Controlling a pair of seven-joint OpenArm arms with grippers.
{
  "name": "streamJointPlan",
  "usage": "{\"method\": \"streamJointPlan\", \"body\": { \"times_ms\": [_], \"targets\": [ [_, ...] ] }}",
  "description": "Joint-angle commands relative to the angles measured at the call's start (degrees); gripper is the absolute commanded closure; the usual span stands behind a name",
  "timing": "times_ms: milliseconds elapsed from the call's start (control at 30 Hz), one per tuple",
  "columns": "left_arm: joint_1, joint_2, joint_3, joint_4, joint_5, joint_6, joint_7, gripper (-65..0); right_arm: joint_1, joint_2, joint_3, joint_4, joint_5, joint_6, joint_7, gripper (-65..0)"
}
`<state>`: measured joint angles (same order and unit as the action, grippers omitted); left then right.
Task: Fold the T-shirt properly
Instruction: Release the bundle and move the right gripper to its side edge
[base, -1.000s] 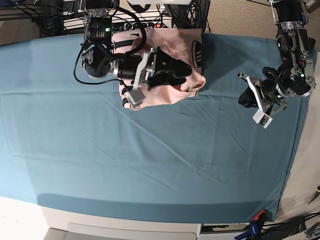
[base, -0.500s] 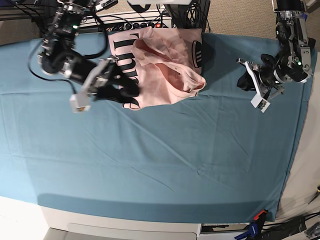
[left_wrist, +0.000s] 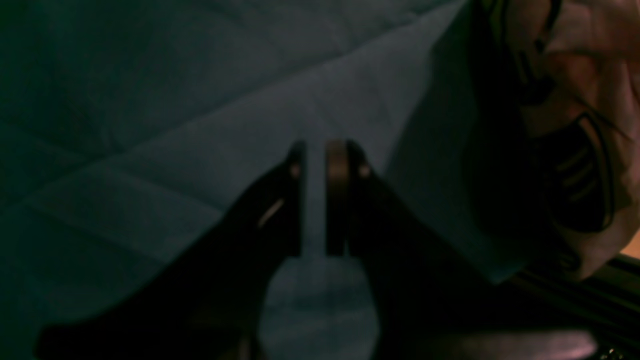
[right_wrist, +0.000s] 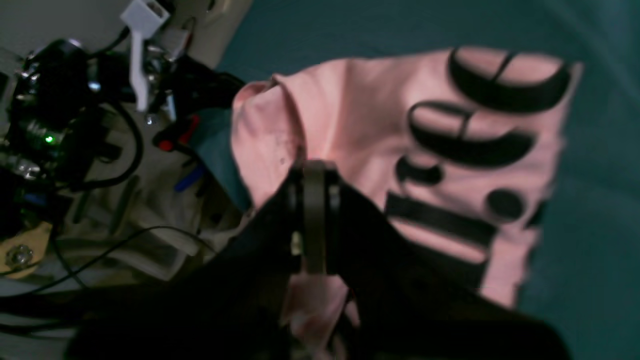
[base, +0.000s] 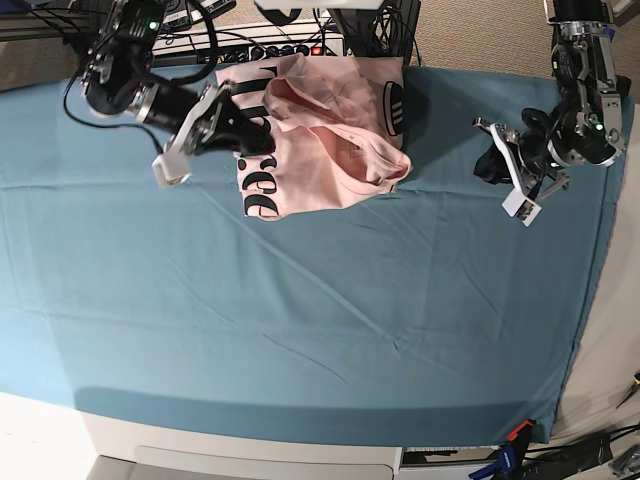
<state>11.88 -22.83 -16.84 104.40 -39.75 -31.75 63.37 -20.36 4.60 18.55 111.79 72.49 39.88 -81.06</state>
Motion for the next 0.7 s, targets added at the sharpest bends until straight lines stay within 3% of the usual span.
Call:
{"method": "streamJointPlan", "body": {
  "times_ms": [0, 167, 467, 667],
  "targets": [
    [-0.4, -0.7, -0.3, 1.0, -1.0, -0.2, -1.0, -8.7, -0.7, 0.3, -0.6, 1.3, 1.8, 0.1, 1.1, 0.0],
    [-0.4, -0.7, -0.3, 1.0, -1.0, -0.2, -1.0, -8.7, -4.7, 0.3, -7.3, 1.6, 1.8, 0.1, 1.1, 0.0],
    [-0.4, -0.7, -0.3, 1.0, -1.0, 0.9, -1.1, -8.7, -4.3, 0.3, -29.2, 1.6, 1.8, 0.1, 1.1, 0.0],
    [-0.4, -0.7, -0.3, 1.0, -1.0, 0.9, -0.8, -8.7, 1.4, -2.1, -30.7, 1.6, -2.2, 0.1, 1.1, 0.0]
  ]
}}
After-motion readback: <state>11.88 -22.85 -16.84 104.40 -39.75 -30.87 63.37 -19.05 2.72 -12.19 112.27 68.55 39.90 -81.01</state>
